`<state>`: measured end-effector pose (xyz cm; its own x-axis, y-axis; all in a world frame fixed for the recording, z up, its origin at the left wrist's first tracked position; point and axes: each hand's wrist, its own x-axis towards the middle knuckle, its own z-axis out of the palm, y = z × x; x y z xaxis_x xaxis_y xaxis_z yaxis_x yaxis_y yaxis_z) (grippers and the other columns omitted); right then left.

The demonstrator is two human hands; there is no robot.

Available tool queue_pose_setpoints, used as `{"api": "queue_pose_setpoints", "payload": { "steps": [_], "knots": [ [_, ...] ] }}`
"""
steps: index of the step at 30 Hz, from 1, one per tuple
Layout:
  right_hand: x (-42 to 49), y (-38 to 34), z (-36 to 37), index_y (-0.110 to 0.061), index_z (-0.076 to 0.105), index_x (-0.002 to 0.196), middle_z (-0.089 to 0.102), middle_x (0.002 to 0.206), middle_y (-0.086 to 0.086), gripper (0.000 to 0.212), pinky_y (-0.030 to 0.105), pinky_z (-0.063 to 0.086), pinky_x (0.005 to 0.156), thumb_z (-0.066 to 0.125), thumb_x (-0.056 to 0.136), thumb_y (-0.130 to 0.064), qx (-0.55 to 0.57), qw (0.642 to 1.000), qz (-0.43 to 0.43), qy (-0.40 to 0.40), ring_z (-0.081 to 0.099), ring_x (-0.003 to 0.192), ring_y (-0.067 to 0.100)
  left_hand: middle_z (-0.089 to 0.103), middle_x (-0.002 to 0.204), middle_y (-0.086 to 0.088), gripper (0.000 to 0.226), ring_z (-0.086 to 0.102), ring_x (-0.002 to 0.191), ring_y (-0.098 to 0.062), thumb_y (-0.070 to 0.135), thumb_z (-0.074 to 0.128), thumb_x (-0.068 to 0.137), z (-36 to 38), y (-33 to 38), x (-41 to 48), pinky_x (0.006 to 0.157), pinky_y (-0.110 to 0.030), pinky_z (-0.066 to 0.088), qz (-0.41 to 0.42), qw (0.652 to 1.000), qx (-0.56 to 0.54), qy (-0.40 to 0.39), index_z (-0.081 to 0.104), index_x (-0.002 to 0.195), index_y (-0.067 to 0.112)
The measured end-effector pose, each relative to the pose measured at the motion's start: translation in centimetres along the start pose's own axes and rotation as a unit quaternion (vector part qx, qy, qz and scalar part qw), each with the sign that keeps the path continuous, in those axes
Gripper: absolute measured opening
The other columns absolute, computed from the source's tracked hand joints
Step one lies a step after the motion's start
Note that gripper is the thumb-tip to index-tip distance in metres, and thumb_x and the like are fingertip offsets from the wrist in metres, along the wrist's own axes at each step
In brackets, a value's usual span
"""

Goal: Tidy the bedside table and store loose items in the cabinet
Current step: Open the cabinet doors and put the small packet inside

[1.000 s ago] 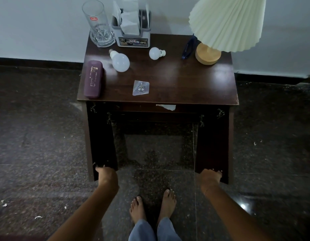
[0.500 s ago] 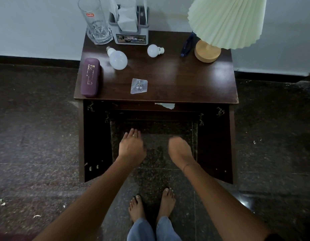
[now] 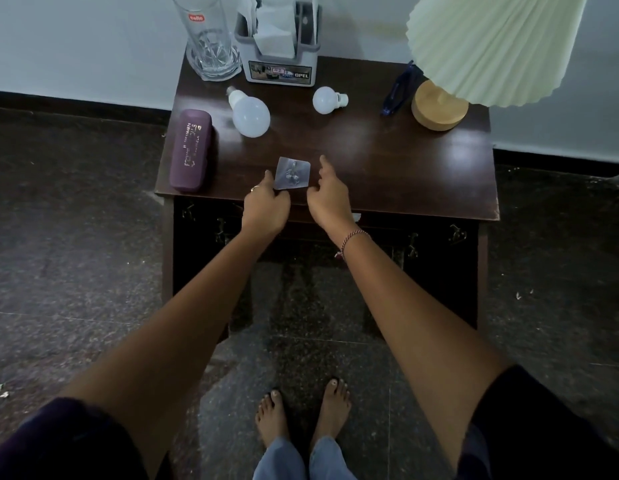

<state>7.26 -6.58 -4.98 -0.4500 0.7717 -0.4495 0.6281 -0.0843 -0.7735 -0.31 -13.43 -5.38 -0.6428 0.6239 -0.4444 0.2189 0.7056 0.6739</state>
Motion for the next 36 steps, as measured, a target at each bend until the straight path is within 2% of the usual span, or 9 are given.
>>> {"api": "queue_pose_setpoints", "payload": {
  "steps": [3, 6, 9, 17, 21, 23, 25, 29, 36],
  "knots": [
    [1.0, 0.0, 0.4, -0.016, 0.009, 0.149, 0.043, 0.143, 0.011, 0.063, 0.020, 0.041, 0.082, 0.039, 0.095, -0.002, 0.010, 0.999, 0.027, -0.023, 0.050, 0.121, 0.020, 0.037, 0.150, -0.006, 0.055, 0.049, 0.084, 0.005, 0.015, 0.036, 0.096, -0.1, 0.4, 0.9, 0.068, -0.004, 0.037, -0.025, 0.996, -0.081, -0.004, 0.022, 0.149, 0.013],
    [1.8, 0.1, 1.1, -0.017, 0.012, 0.148, 0.040, 0.145, 0.012, 0.061, 0.026, 0.041, 0.095, 0.039, 0.095, -0.003, 0.031, 0.999, 0.025, -0.027, 0.047, 0.126, 0.022, 0.029, 0.154, 0.001, 0.051, 0.041, 0.131, -0.011, 0.017, 0.037, 0.096, -0.3, 0.3, 1.3, 0.097, -0.009, 0.025, -0.028, 0.991, -0.128, -0.012, 0.030, 0.146, 0.011],
    [1.8, 0.5, 1.3, -0.016, 0.017, 0.148, 0.037, 0.148, 0.007, 0.059, 0.031, 0.033, 0.111, 0.038, 0.095, 0.000, 0.081, 0.996, 0.034, -0.020, 0.039, 0.133, 0.019, 0.032, 0.153, 0.002, 0.049, 0.037, 0.136, -0.016, 0.020, 0.041, 0.094, -0.2, -0.6, 1.1, 0.114, -0.030, 0.030, -0.054, 0.979, -0.197, 0.004, 0.037, 0.142, 0.011],
    [-1.0, 2.9, 2.7, -0.014, 0.023, 0.146, 0.046, 0.143, 0.000, 0.058, 0.027, 0.029, 0.111, 0.041, 0.093, 0.001, 0.157, 0.987, 0.022, 0.003, 0.038, 0.133, 0.011, 0.052, 0.139, -0.003, 0.052, 0.046, 0.129, -0.013, 0.009, 0.043, 0.093, 1.0, -4.1, -1.4, 0.113, -0.032, 0.034, -0.079, 0.948, -0.308, 0.030, 0.033, 0.144, 0.010],
    [-2.1, 3.1, 3.9, -0.016, 0.024, 0.146, 0.046, 0.143, -0.001, 0.059, 0.001, 0.027, 0.087, 0.045, 0.093, -0.001, 0.159, 0.986, 0.008, 0.038, 0.047, 0.121, 0.002, 0.049, 0.141, -0.003, 0.053, 0.044, 0.131, -0.013, 0.005, 0.042, 0.092, 1.4, -4.6, -2.1, 0.113, -0.031, 0.034, -0.078, 0.945, -0.317, 0.019, 0.033, 0.144, 0.009],
    [-2.6, 3.2, 4.4, -0.015, 0.024, 0.146, 0.045, 0.143, 0.000, 0.059, 0.016, 0.041, 0.087, 0.044, 0.093, 0.001, 0.183, 0.982, 0.011, 0.046, 0.056, 0.103, -0.001, 0.052, 0.137, 0.000, 0.052, 0.046, 0.128, -0.011, 0.005, 0.043, 0.092, 1.4, -4.7, -2.5, 0.108, -0.027, 0.036, -0.077, 0.947, -0.312, 0.020, 0.035, 0.143, 0.011],
    [-3.3, 3.3, 4.7, -0.014, 0.026, 0.146, 0.046, 0.143, 0.001, 0.059, 0.003, 0.047, 0.076, 0.044, 0.093, 0.003, 0.198, 0.979, 0.014, 0.053, 0.057, 0.103, -0.005, 0.053, 0.136, 0.001, 0.051, 0.047, 0.125, -0.009, 0.006, 0.044, 0.092, 1.3, -4.9, -2.9, 0.103, -0.024, 0.037, -0.076, 0.947, -0.310, 0.026, 0.037, 0.142, 0.011],
    [-4.9, 4.2, 5.4, -0.016, 0.032, 0.143, 0.048, 0.141, 0.000, 0.056, 0.016, 0.036, 0.101, 0.045, 0.092, 0.003, 0.191, 0.980, 0.025, 0.053, 0.045, 0.128, 0.009, 0.053, 0.132, 0.003, 0.049, 0.044, 0.119, -0.004, 0.004, 0.044, 0.093, 0.9, -5.9, -4.5, 0.099, -0.022, 0.035, -0.089, 0.944, -0.317, 0.030, 0.040, 0.141, 0.010],
    [-5.8, 6.7, 7.5, -0.019, 0.042, 0.138, 0.052, 0.137, -0.001, 0.052, 0.018, 0.039, 0.096, 0.044, 0.092, 0.003, 0.185, 0.981, 0.052, 0.033, 0.049, 0.122, 0.007, 0.051, 0.136, 0.000, 0.048, 0.043, 0.127, -0.010, 0.002, 0.042, 0.093, 1.1, -8.6, -5.7, 0.104, -0.025, 0.034, -0.104, 0.949, -0.296, 0.021, 0.041, 0.140, 0.010]
  ]
}}
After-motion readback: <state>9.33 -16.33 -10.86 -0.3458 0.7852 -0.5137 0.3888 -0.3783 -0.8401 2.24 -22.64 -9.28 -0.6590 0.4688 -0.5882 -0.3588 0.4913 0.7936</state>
